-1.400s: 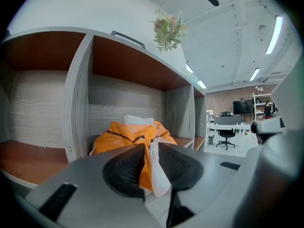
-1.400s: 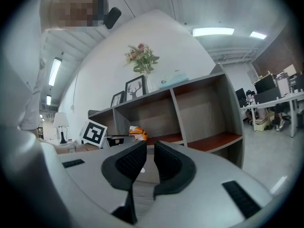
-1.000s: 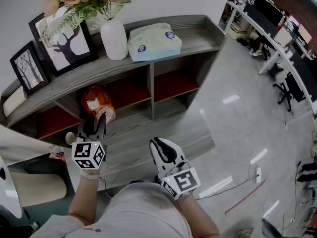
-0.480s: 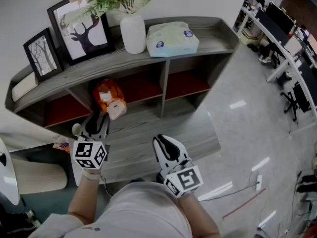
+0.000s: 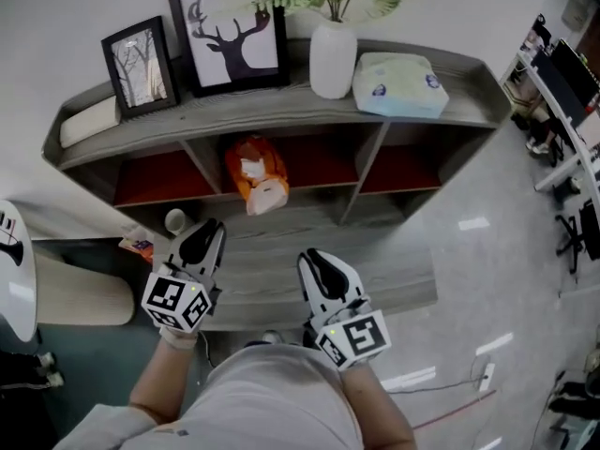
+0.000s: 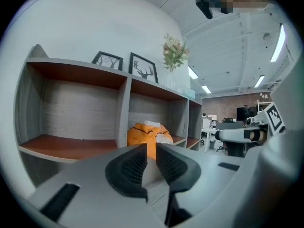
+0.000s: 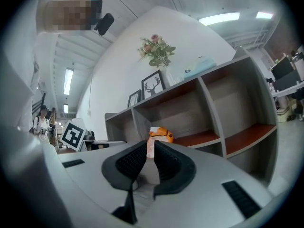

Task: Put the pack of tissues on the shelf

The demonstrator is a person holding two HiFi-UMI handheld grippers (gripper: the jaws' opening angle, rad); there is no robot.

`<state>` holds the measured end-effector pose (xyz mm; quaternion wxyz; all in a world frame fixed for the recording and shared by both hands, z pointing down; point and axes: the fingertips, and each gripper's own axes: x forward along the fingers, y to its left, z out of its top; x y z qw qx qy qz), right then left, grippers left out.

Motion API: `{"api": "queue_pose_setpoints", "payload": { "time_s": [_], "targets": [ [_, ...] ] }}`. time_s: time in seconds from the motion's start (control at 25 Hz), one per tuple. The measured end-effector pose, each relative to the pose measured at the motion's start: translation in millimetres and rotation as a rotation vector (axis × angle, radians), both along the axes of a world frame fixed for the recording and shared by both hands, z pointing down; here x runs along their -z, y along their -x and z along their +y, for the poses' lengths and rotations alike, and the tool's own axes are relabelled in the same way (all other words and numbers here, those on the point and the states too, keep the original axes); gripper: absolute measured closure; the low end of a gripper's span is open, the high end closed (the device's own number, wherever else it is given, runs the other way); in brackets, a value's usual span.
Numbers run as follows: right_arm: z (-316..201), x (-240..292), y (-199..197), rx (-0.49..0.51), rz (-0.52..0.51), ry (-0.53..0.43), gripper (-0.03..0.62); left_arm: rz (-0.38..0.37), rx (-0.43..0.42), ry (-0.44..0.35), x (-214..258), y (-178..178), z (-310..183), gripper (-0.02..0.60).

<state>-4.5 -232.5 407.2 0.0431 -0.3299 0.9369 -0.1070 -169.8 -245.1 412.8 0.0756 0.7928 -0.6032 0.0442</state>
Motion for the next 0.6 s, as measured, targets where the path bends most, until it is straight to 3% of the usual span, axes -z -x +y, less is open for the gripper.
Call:
{"api": "queue_pose_setpoints", "payload": {
  "time_s": [0.6],
  "targets": [
    [15,2,76,0.204,-0.014,-0.008,0.537,0.09,0.084,0.04,-7,26,64,0.557]
  ]
}}
